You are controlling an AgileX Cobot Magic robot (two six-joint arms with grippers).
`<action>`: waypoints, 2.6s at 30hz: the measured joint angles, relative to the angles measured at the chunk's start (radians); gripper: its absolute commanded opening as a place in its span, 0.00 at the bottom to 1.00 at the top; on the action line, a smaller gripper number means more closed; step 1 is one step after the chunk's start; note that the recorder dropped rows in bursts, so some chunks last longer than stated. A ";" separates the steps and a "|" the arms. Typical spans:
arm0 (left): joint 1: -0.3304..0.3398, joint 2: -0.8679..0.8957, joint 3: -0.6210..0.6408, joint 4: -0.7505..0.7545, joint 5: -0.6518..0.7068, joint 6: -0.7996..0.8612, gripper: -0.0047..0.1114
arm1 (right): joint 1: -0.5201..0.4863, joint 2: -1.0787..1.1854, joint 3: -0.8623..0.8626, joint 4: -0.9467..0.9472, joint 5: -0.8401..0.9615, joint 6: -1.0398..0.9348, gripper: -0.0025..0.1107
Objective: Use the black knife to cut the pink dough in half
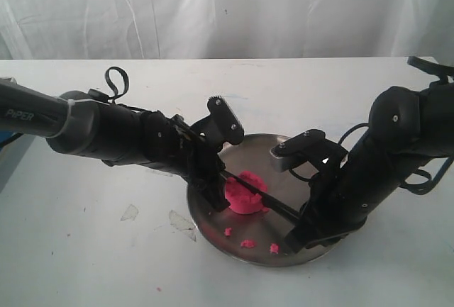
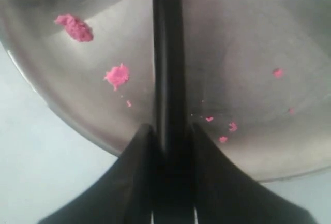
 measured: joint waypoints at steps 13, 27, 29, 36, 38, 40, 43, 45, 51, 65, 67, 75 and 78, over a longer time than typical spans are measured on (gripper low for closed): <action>0.000 0.002 0.000 0.007 -0.004 0.000 0.04 | 0.000 0.000 0.000 -0.005 0.000 0.000 0.02; 0.000 0.002 0.000 0.007 -0.004 0.000 0.04 | 0.000 0.000 0.000 -0.007 -0.002 0.000 0.02; 0.000 0.002 0.000 0.007 -0.004 0.000 0.04 | 0.000 0.000 0.000 -0.007 -0.002 0.000 0.02; 0.000 0.002 0.000 0.007 -0.004 0.000 0.04 | 0.000 0.000 0.000 -0.007 -0.002 0.000 0.02; 0.000 0.002 0.000 0.007 -0.004 0.000 0.04 | 0.000 0.000 0.000 -0.007 -0.002 0.000 0.02; 0.000 0.002 0.000 0.007 -0.004 0.000 0.04 | 0.000 0.002 0.000 -0.007 -0.004 0.000 0.02; 0.000 0.002 0.000 0.007 -0.004 0.000 0.04 | 0.000 0.018 0.000 -0.007 -0.004 0.000 0.02; 0.000 0.002 0.000 0.007 -0.004 0.000 0.04 | 0.000 0.038 -0.002 -0.007 -0.004 0.000 0.02; 0.000 0.002 0.000 0.007 -0.002 0.000 0.04 | 0.000 0.057 -0.022 -0.009 0.023 0.000 0.02; 0.000 0.002 0.000 0.007 -0.002 0.000 0.04 | 0.000 0.057 -0.027 -0.009 0.030 0.012 0.02; 0.000 0.002 0.000 0.007 -0.002 0.000 0.04 | 0.000 0.057 -0.027 -0.009 0.030 0.012 0.02; 0.000 0.002 0.000 0.007 -0.002 0.000 0.04 | 0.000 0.057 -0.027 -0.009 0.032 0.014 0.02; 0.000 0.002 0.000 0.007 -0.002 0.000 0.04 | 0.000 0.057 -0.027 -0.009 0.032 0.014 0.02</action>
